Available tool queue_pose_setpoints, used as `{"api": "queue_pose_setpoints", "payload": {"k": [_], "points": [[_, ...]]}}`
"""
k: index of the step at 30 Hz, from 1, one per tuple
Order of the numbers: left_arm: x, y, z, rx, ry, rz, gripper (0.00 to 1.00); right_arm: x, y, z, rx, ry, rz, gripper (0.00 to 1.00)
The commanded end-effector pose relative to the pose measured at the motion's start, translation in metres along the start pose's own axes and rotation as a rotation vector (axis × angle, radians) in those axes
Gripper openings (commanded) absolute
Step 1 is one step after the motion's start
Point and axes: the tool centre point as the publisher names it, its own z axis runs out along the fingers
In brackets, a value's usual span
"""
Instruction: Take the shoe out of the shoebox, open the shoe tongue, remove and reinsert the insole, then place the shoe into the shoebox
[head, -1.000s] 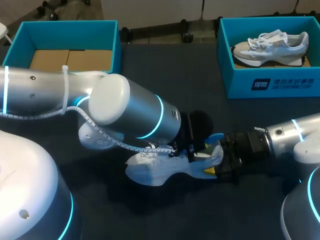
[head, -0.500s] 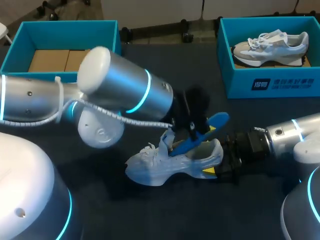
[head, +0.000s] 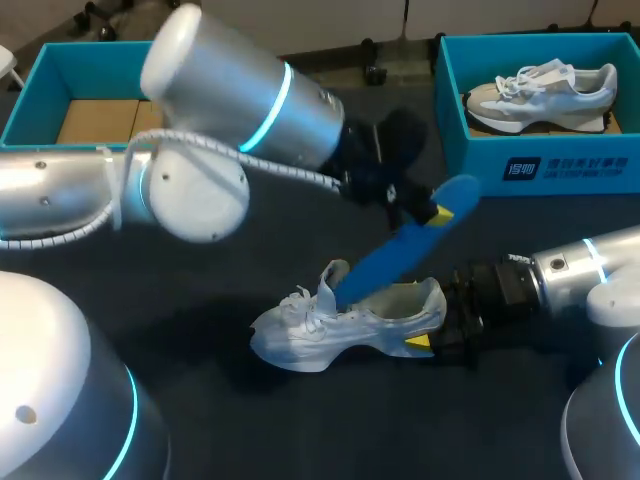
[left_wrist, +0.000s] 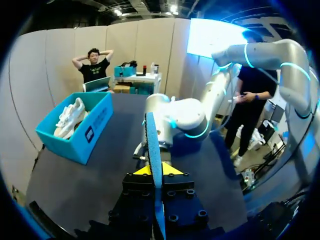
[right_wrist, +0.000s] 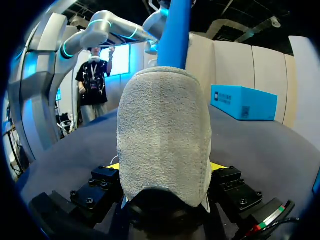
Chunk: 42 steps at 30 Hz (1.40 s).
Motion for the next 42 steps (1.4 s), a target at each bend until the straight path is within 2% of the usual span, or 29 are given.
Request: {"api": "queue_pose_setpoints", "payload": {"k": [1,6,12,31,33,42], "points": [[0.013,-0.018,-0.036,0.023,0.073,0.029,0.0,0.001,0.001,0.001,0.003,-0.002,0.0,0.0],[0.03,-0.05,-0.059,0.057,0.106,0.082,0.0,0.001,0.001,0.001,0.003,-0.002,0.0,0.0],[0.047,-0.082,-0.085,0.105,0.073,0.131,0.0,0.001,0.001,0.001,0.003,-0.002,0.0,0.0],[0.047,-0.082,-0.085,0.105,0.073,0.131,0.0,0.001,0.001,0.001,0.003,-0.002,0.0,0.0],[0.056,-0.092,-0.095,0.112,0.046,0.128,0.0,0.001,0.001,0.001,0.003,-0.002,0.0,0.0],[0.086,-0.133,-0.159,0.232,0.043,0.063,0.0,0.001,0.001,0.001,0.003,-0.002,0.0,0.0]]}}
